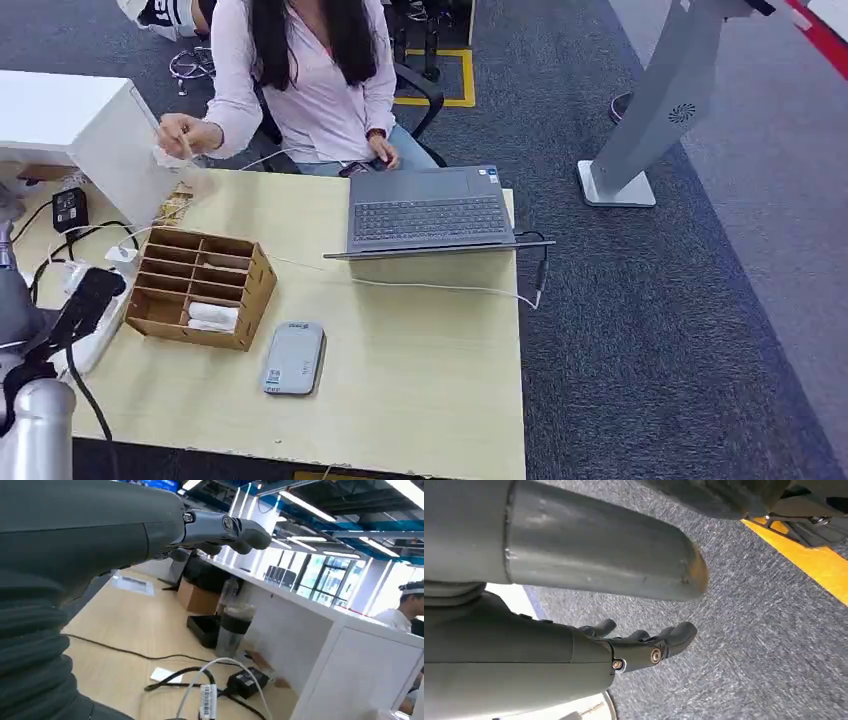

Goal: Pass the card to the sensor for recognition and then transmit it.

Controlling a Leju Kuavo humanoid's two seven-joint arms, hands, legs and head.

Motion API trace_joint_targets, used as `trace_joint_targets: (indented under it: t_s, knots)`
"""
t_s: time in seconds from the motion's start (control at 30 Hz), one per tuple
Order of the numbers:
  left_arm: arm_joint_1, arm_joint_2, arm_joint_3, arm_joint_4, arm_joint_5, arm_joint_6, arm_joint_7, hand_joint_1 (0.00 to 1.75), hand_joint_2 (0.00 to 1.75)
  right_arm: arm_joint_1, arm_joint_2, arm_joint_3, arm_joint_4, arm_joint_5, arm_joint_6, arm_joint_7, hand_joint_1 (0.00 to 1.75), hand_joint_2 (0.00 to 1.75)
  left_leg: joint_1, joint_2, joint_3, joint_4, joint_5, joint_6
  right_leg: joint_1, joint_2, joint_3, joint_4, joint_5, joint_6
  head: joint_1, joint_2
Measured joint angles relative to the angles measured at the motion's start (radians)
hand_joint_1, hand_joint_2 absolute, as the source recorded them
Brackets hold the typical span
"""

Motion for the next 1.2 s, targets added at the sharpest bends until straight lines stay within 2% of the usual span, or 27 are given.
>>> trace_joint_targets:
  t_s: [0.43,0.63,0.87,1.2]
  knots:
    - [-0.184,0.061,-0.179,0.245,-0.281,0.159,0.153,0.00,1.75,-0.010,0.006,0.018,0.007,0.050,0.015,-0.002,0.00,0.00,0.000,0.000,0.000,0.000,0.000,0.000,0.000,0.000,0.000,0.001,0.000,0.000,0.000,0.000]
    - [-0.234,0.080,-0.237,0.316,-0.381,0.214,0.206,0.00,1.75,-0.013,0.009,0.024,0.007,0.056,0.016,-0.003,0.00,0.00,0.000,0.000,-0.001,0.000,0.001,0.001,0.000,0.000,0.000,0.001,0.000,0.000,0.002,0.000]
    - [-0.266,0.097,-0.266,0.388,-0.403,0.257,0.244,0.00,1.75,-0.015,0.010,0.034,0.010,0.058,0.019,-0.007,0.00,0.00,0.000,0.000,-0.001,0.000,0.001,0.001,0.000,0.000,-0.001,0.001,0.000,0.001,0.002,0.000]
    - [-0.270,0.117,-0.269,0.425,-0.402,0.264,0.233,0.00,1.75,-0.016,0.010,0.037,0.011,0.058,0.018,-0.013,0.00,0.00,0.000,0.000,-0.001,0.000,0.001,0.001,0.000,0.000,-0.001,0.001,0.000,0.001,0.002,0.000]
